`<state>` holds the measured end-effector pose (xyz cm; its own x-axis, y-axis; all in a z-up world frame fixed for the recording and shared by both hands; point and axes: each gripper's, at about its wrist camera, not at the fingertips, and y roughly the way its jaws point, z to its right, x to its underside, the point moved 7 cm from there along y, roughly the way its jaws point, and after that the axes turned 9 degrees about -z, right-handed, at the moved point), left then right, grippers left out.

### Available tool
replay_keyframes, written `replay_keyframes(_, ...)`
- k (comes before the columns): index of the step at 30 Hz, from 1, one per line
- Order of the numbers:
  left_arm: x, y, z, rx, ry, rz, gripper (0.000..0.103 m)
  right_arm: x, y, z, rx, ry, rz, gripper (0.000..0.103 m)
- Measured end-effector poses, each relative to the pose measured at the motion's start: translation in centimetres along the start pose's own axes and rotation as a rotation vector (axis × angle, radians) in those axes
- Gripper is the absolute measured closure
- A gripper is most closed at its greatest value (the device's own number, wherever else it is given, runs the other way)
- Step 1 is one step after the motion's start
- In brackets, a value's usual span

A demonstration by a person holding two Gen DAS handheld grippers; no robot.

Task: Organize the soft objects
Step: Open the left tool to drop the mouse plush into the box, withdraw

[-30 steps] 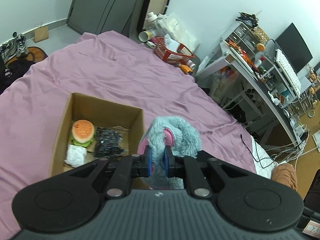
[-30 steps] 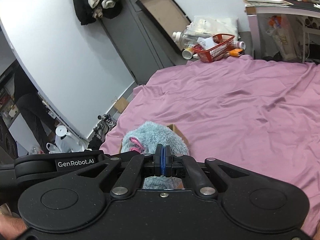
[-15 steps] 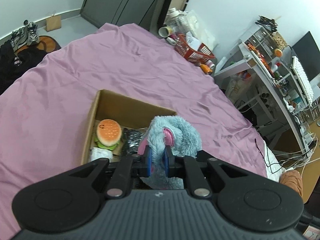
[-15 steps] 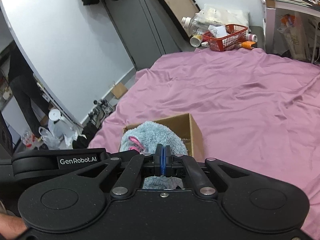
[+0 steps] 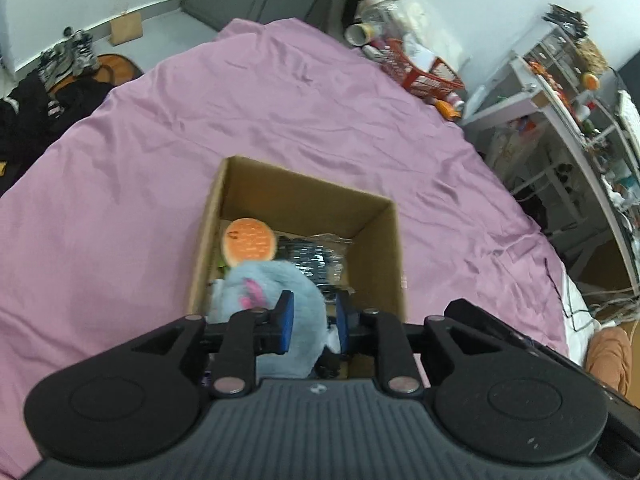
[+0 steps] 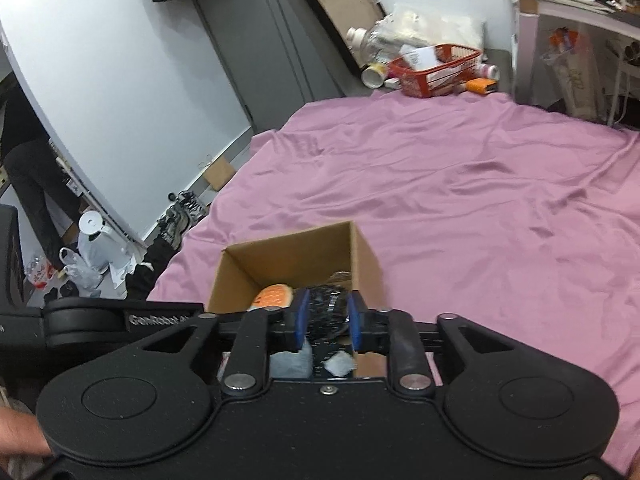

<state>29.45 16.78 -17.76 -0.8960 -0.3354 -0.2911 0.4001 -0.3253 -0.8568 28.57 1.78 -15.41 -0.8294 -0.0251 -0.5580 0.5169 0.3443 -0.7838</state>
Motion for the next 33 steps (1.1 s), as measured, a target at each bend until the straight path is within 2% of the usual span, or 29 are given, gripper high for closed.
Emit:
replay_keyframes(4,0.6,-0.5,1.4,-0.026,0.02,0.008,0.059,0.4,-1.2,1.6,0.021,0.007,0.004,0.065)
replay_keyframes(8,1.2,-1.0,2.5,-0.049,0.032,0.006,0.048,0.8,-2.4,3.1,0.037,0.024,0.018,0.058)
replay_keyframes(11,1.6,-1.8,3.4,-0.072,0.048,0.02,0.038,0.9,-3.4,4.0,0.039,0.036,0.028,0.047)
replay_keyframes(22,4.2,-4.4,7.4,-0.099,0.105,0.065,0.032,1.5,-7.9,7.1,0.028,0.051,0.104,0.011)
replay_keyframes(25,5.1,-4.8,8.1,-0.108,0.105,0.077,0.024,1.9,-8.8,8.3,0.01,0.057,0.118,0.007)
replay_keyframes(30,6.8,-5.3,9.3,-0.133,0.115,0.085,0.021,2.9,-10.1,10.0,0.0,0.057,0.113,0.001)
replay_keyframes(33,7.8,-5.6,10.1,-0.142,0.122,0.097,0.014,3.2,-11.2,10.8,-0.004,0.053,0.124,0.0)
